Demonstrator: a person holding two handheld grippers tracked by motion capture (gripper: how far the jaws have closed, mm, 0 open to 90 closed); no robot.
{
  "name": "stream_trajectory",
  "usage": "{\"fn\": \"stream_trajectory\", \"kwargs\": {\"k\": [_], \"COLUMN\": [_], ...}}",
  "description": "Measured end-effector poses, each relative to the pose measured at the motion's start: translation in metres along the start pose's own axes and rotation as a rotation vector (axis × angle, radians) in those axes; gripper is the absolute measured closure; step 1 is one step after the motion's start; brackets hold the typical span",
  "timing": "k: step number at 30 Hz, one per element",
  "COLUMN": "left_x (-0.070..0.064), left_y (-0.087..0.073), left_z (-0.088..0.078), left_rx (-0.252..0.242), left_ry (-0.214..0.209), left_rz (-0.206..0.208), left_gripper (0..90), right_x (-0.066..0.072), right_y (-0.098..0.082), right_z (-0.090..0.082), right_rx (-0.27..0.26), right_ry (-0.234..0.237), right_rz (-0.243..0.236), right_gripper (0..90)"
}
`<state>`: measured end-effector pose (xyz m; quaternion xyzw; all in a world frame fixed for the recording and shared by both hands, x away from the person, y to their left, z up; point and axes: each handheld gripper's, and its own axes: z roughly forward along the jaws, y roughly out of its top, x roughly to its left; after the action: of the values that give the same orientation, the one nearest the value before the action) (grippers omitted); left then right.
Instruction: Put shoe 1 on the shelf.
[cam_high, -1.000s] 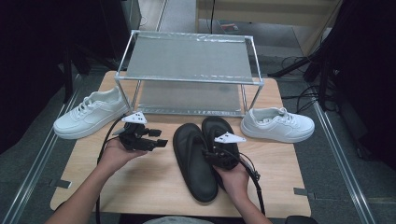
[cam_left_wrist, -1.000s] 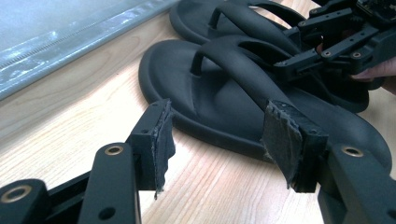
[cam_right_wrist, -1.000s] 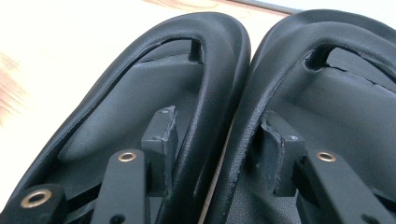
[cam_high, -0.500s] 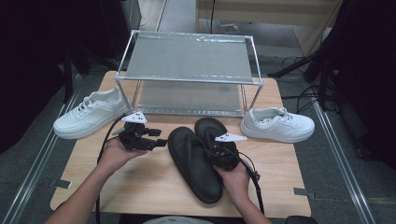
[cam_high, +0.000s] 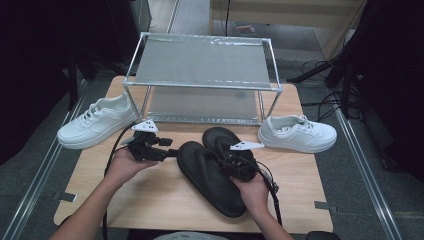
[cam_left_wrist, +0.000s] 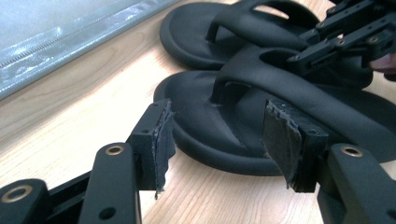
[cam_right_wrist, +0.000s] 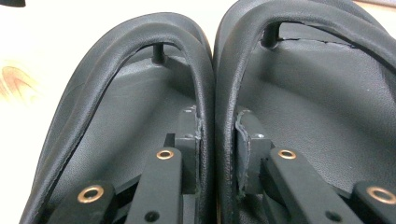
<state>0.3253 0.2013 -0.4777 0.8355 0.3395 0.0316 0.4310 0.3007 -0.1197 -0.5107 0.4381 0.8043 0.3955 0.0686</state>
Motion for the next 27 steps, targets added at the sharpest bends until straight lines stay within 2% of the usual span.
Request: {"fn": "stream_trajectory", "kwargs": {"k": [12, 21, 27], "left_x": [-0.001, 0.0, -0.002], "left_y": [-0.01, -0.022, -0.029], "left_z": [-0.007, -0.016, -0.022], "left_rx": [0.01, 0.02, 0.027], "left_ry": [0.017, 0.044, 0.058], "left_rz": [-0.012, -0.02, -0.03], "left_gripper": [41.6, 39.6, 39.1], "right_x": [-0.007, -0.008, -0.01], "right_y": [0.015, 0.031, 0.041], "right_z": [-0.002, 0.004, 0.012], "right_rx": [-0.019, -0.032, -0.029], "right_ry": [0.009, 0.008, 0.023], "right_rz": [-0.006, -0.038, -0.056], "right_gripper": [75.1, 75.0, 75.1]}}
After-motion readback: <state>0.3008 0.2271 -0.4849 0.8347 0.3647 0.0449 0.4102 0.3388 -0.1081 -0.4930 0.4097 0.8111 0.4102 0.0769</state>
